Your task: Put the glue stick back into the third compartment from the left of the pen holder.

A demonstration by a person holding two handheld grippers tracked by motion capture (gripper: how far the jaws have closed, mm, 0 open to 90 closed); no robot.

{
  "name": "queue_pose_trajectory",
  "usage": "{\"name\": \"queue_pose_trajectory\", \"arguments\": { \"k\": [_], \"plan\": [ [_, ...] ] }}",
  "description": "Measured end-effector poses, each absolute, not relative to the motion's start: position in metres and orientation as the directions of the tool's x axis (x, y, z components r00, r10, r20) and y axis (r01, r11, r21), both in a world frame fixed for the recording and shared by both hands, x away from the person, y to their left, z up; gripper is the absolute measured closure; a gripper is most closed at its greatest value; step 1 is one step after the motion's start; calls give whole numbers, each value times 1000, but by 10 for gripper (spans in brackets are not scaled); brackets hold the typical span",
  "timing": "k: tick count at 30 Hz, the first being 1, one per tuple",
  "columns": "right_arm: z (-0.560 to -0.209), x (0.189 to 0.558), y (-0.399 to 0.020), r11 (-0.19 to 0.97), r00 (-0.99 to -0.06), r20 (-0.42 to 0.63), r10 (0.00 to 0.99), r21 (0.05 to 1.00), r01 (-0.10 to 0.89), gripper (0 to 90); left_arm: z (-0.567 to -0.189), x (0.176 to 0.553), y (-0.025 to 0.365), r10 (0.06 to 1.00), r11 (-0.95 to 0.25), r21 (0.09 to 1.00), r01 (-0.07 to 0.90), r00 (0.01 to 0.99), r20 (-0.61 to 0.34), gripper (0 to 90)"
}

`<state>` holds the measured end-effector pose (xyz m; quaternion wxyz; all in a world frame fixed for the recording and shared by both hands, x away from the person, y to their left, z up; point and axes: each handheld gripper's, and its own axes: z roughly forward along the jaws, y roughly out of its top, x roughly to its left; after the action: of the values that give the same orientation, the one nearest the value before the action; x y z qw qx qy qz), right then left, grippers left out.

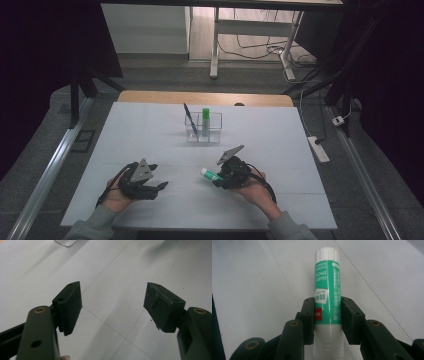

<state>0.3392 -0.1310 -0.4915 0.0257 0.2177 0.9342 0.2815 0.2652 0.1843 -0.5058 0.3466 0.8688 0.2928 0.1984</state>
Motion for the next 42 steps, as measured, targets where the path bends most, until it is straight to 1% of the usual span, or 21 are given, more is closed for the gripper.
{"name": "queue_pose_trajectory", "arguments": {
  "k": [7,10,14,29,35,38,42],
  "plan": [
    [-492,338,-129,749,-914,71,399,549,370,645,-505,266,181,643,-592,713,375,754,137,296],
    [-493,338,-126,756,-921,72,384,547,358,645,-505,266,176,625,-607,702,373,770,132,293],
    [-496,338,-121,767,-927,76,367,539,348,645,-504,265,166,601,-637,686,352,784,155,289],
    [-497,337,-106,779,-939,91,330,535,326,645,-498,269,133,535,-688,670,278,818,210,289],
    [-497,337,-98,785,-942,103,319,528,324,645,-500,272,123,506,-708,658,257,834,218,273],
    [-497,337,-96,788,-947,100,306,532,310,645,-500,275,119,494,-715,653,250,841,219,273],
    [-497,336,-94,789,-945,108,310,526,319,645,-502,280,112,472,-734,637,234,851,232,283]
  ]
}}
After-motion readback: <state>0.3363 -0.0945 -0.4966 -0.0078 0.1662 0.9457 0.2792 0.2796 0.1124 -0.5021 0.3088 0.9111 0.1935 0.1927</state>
